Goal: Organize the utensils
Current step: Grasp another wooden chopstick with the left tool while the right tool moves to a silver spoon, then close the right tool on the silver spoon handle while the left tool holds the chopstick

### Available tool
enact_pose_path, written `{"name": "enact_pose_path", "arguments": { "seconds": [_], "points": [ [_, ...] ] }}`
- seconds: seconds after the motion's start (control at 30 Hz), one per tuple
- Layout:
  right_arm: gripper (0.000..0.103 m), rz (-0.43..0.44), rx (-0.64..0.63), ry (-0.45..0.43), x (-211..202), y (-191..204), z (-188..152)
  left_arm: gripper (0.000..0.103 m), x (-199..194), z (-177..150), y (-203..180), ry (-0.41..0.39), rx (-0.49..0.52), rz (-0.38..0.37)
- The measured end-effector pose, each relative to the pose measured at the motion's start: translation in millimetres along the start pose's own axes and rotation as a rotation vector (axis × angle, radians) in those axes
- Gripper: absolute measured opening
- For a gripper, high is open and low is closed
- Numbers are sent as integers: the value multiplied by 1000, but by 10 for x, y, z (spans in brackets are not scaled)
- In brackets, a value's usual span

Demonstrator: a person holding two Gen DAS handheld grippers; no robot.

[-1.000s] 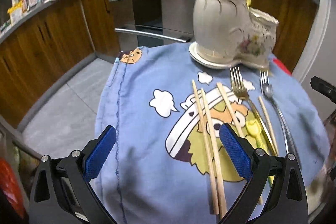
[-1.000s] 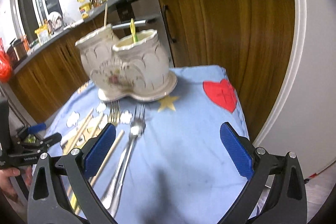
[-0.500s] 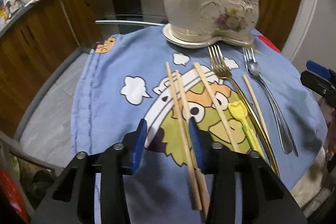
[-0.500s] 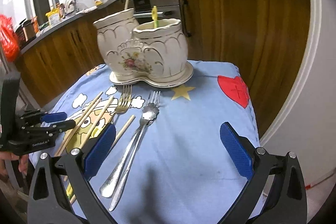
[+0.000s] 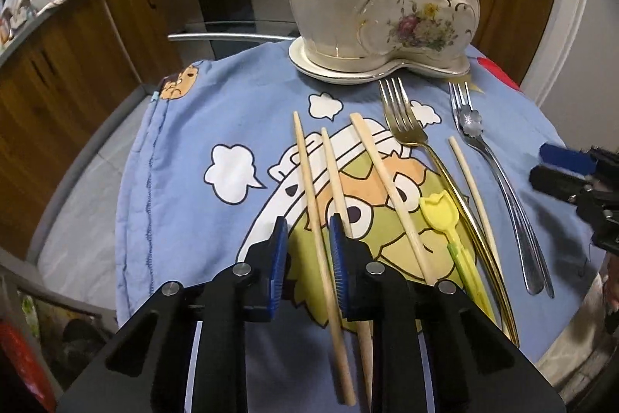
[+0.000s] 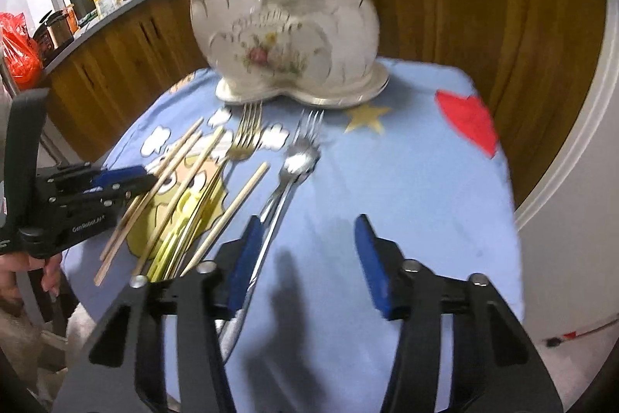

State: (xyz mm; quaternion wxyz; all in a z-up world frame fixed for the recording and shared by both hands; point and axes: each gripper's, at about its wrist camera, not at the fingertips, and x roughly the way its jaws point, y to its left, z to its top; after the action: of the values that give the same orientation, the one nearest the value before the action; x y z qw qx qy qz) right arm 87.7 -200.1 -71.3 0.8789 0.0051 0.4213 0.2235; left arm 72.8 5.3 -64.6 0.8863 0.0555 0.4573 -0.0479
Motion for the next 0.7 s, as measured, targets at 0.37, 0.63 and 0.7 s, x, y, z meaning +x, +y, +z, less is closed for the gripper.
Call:
{"name": "enact_pose_path", "arguments": {
  "seconds": [0.37,0.63,0.7],
  "points": [
    [27,-29,-52,55,125,114,40,6,-25,-32,37,-12,-13,-12],
    [23,-42,-37,76,142,56,86,6,-34,-36,67,-17,-22,-24],
    [23,-34,-33,71,144,69,107,6,-34,-38,69,-20,-24,-27]
  ]
}}
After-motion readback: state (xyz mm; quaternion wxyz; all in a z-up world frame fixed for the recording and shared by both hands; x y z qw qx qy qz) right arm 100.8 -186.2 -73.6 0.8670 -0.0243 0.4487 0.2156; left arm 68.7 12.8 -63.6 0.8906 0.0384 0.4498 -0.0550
